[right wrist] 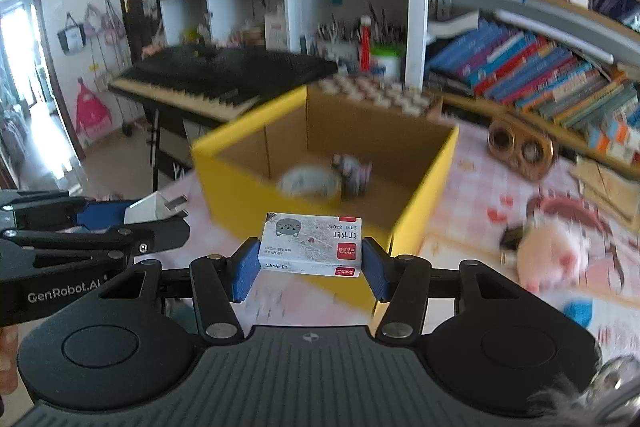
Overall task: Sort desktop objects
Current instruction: 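Lift the charger plug and white box and carry both toward the yellow box, then lower the white box into the yellow box with the right gripper while the left gripper drops the plug in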
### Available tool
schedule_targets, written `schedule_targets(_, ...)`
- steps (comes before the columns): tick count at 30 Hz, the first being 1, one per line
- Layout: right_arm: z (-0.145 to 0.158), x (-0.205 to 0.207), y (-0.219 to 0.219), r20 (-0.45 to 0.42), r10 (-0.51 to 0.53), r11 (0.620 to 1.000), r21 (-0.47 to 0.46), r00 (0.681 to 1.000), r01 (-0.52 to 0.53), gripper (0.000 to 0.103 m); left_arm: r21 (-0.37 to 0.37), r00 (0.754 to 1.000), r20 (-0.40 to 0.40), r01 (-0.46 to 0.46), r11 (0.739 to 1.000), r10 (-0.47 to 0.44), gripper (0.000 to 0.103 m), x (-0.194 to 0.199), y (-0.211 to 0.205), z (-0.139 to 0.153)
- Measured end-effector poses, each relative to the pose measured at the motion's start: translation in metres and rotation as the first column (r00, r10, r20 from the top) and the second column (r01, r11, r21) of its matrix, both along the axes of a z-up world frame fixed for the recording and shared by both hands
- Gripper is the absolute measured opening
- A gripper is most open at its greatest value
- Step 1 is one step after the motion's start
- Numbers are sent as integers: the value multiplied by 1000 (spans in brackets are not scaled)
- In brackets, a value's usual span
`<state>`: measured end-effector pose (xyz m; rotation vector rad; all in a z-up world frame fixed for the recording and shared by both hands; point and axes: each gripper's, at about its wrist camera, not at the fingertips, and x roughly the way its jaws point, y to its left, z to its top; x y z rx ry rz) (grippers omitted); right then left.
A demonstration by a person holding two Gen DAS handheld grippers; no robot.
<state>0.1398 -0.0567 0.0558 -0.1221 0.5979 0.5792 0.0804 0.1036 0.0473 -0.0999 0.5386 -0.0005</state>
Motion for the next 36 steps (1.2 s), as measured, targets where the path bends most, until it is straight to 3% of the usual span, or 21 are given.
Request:
schedule_targets(6,12,53,9,41,57,997,-50,997,-55,52,28,999,41,-6,1000,5,36,51,-2,16)
schedule_targets(12,2,108,28,34,206,955,-224,978,-193,52,45,999,-49,9,999,-7,36,108,-1,0)
schedule_targets(18,-23,154,45,-57,364,831,-430,930,-352,52,76,986,-163,51,996,-38,36,146,-10,-24)
schedule_targets(25,-57,202,64,-197,431,701,-541,881,-464,52,95,945,-307,147,985,-111,36,173,-30,-54)
schedule_targets(32,-88,219,81,-306,489,537,-633,817,-558,52,85,910,-382,211,974,-163,36,185,-47,-68)
schedule_targets(36,-97,224,84,-343,488,511,-634,803,-581,52,75,898,-405,219,973,-171,36,188,-49,-72)
